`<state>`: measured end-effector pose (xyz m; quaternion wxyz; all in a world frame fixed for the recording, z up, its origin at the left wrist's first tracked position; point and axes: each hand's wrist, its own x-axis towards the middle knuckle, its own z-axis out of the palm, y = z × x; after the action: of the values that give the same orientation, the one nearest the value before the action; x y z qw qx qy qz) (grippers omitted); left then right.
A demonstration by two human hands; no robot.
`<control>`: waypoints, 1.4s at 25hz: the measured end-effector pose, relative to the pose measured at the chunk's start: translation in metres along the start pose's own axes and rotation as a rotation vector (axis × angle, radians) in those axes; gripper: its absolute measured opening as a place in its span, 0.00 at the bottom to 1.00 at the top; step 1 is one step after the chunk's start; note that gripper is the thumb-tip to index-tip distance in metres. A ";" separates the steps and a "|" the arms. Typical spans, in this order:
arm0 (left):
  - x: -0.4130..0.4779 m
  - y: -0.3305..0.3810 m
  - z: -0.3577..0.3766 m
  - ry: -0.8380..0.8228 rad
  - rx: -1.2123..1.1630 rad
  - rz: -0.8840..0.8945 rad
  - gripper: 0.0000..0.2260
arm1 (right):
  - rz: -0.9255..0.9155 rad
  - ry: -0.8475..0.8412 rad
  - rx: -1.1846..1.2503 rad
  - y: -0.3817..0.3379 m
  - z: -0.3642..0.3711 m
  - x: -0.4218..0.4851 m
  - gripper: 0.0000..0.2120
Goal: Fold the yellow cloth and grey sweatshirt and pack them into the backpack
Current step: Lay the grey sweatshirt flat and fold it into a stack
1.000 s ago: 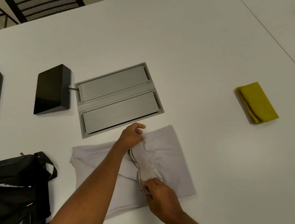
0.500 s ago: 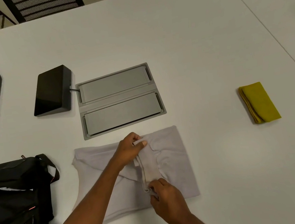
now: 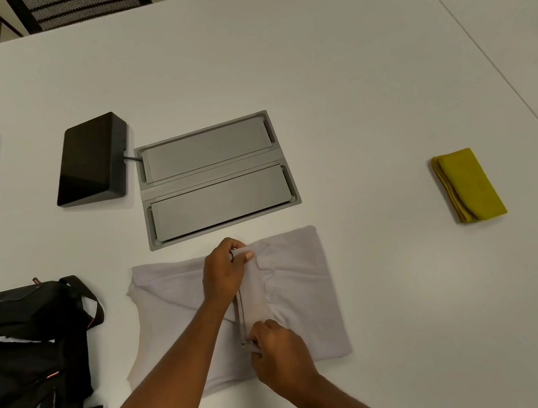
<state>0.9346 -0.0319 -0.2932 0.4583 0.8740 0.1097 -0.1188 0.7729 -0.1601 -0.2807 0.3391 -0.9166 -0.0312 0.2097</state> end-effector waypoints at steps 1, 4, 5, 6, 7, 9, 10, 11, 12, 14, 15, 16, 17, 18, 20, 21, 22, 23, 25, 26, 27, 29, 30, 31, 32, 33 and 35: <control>0.000 -0.004 0.000 0.013 -0.019 0.013 0.06 | -0.002 -0.005 0.002 0.000 0.002 0.001 0.09; -0.003 -0.012 0.001 0.018 -0.035 0.038 0.07 | -0.030 -0.041 0.003 0.005 0.006 0.000 0.09; -0.003 -0.012 0.002 0.025 -0.050 0.044 0.07 | -0.055 -0.039 -0.002 0.006 0.007 0.000 0.09; -0.003 -0.011 0.003 0.042 -0.062 0.055 0.06 | -0.068 -0.040 -0.001 0.005 0.006 -0.001 0.08; -0.003 -0.009 0.005 0.065 -0.058 0.067 0.06 | -0.065 -0.038 0.005 0.002 0.003 -0.001 0.08; -0.002 -0.010 0.008 0.091 -0.031 0.077 0.07 | -0.046 -0.035 0.030 -0.001 -0.002 0.004 0.07; 0.000 -0.012 0.009 0.084 -0.030 0.064 0.07 | -0.041 -0.060 0.040 -0.001 -0.004 0.006 0.07; 0.000 -0.013 0.010 0.076 -0.028 0.045 0.08 | -0.044 -0.102 0.030 -0.003 -0.006 0.009 0.07; 0.000 -0.014 0.010 0.068 -0.018 0.028 0.09 | -0.057 -0.135 0.008 -0.005 -0.008 0.010 0.08; -0.006 -0.010 0.011 0.112 0.056 0.049 0.12 | -0.118 -0.089 -0.048 -0.006 -0.014 0.011 0.10; -0.013 -0.007 0.012 0.170 0.113 0.100 0.12 | -0.165 0.057 -0.092 -0.001 -0.020 0.012 0.10; -0.022 -0.005 0.014 0.231 0.174 0.177 0.14 | -0.221 0.244 -0.141 0.007 -0.027 0.013 0.08; -0.033 -0.004 0.019 0.265 0.244 0.254 0.17 | -0.247 0.417 -0.171 0.018 -0.036 0.016 0.10; -0.046 -0.005 0.025 0.253 0.328 0.324 0.21 | -0.242 0.518 -0.183 0.029 -0.046 0.021 0.15; -0.072 -0.010 0.045 0.141 0.554 0.441 0.27 | -0.215 0.525 -0.266 0.049 -0.065 0.036 0.22; -0.083 -0.015 0.057 0.077 0.674 0.478 0.30 | -0.230 0.455 -0.337 0.057 -0.068 0.045 0.24; -0.092 -0.020 0.067 0.026 0.758 0.491 0.31 | -0.256 0.367 -0.396 0.062 -0.068 0.054 0.26; -0.097 -0.025 0.074 -0.001 0.794 0.484 0.32 | -0.279 0.285 -0.441 0.068 -0.065 0.061 0.27; -0.104 -0.032 0.080 0.001 0.800 0.424 0.32 | -0.283 0.184 -0.494 0.080 -0.060 0.071 0.29; -0.106 -0.033 0.082 0.011 0.809 0.401 0.32 | -0.271 0.162 -0.511 0.086 -0.059 0.073 0.30; -0.108 -0.034 0.083 0.019 0.820 0.388 0.32 | -0.268 0.154 -0.532 0.091 -0.059 0.073 0.30; -0.110 -0.036 0.085 0.025 0.850 0.378 0.33 | -0.277 0.149 -0.564 0.096 -0.059 0.073 0.32; -0.110 -0.036 0.087 0.025 0.863 0.373 0.34 | -0.274 0.150 -0.570 0.096 -0.059 0.074 0.33; -0.109 -0.036 0.087 0.018 0.863 0.364 0.34 | -0.266 0.147 -0.573 0.096 -0.059 0.076 0.33; -0.108 -0.037 0.087 0.015 0.859 0.354 0.34 | -0.260 0.140 -0.573 0.095 -0.059 0.078 0.33; -0.107 -0.038 0.087 0.021 0.857 0.350 0.34 | -0.264 0.137 -0.575 0.096 -0.058 0.079 0.33; -0.105 -0.036 0.086 0.017 0.849 0.341 0.34 | -0.275 0.130 -0.577 0.098 -0.060 0.081 0.32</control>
<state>0.8149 -0.0920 -0.3358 0.0717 0.9909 -0.0905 -0.0688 0.8629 -0.2559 -0.3316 0.0916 -0.9735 -0.1912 0.0853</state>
